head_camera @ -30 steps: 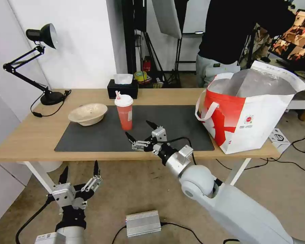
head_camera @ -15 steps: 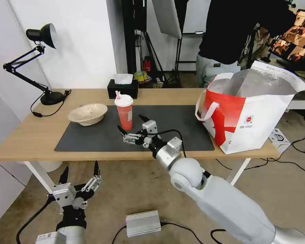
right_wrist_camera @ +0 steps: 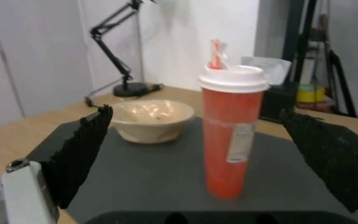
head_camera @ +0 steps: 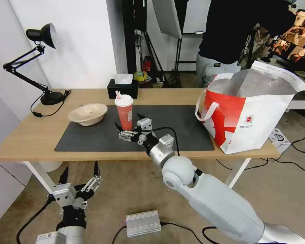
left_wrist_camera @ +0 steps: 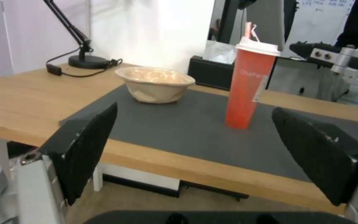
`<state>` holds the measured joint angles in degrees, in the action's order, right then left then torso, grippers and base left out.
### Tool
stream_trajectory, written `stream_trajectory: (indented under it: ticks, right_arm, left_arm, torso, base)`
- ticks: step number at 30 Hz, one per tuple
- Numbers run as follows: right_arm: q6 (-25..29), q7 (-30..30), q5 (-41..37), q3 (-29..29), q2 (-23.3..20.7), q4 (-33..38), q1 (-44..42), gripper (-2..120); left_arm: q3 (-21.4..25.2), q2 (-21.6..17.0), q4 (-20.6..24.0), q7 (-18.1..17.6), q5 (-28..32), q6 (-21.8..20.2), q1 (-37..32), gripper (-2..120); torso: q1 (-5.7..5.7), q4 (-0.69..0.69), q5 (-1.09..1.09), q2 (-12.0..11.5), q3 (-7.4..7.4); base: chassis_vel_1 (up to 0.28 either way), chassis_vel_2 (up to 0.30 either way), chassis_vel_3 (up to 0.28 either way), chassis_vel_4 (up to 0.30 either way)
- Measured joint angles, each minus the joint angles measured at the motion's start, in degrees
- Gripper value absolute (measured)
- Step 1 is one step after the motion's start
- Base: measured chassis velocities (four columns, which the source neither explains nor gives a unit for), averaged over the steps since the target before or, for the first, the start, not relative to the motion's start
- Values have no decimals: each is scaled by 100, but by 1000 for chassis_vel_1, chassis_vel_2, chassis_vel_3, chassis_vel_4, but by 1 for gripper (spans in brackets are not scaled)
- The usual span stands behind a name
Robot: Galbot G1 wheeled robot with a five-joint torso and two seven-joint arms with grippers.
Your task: Pick up the trash from the table and place it into the takeout bag.
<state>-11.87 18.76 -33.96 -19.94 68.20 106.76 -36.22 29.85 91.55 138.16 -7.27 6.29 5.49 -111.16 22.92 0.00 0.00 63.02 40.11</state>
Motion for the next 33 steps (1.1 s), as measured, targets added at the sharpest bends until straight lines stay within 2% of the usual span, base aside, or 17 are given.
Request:
stream_trajectory:
  ticks: [17, 33]
  right_arm:
    - [-317, 401, -94, -83, 271, -370, 341, 100]
    - [-830, 604, -430, -248, 442, -668, 793, 100]
  left_arm:
    - [13, 1, -59, 1, 0, -1, 18, 100]
    - [-2, 1, -101, 1, 0, -14, 63, 100]
  torso:
    - [-1, 0, 0, 0, 0]
    - [-1, 0, 0, 0, -1]
  base:
    - [0, 0, 0, 0]
    - [0, 0, 0, 0]
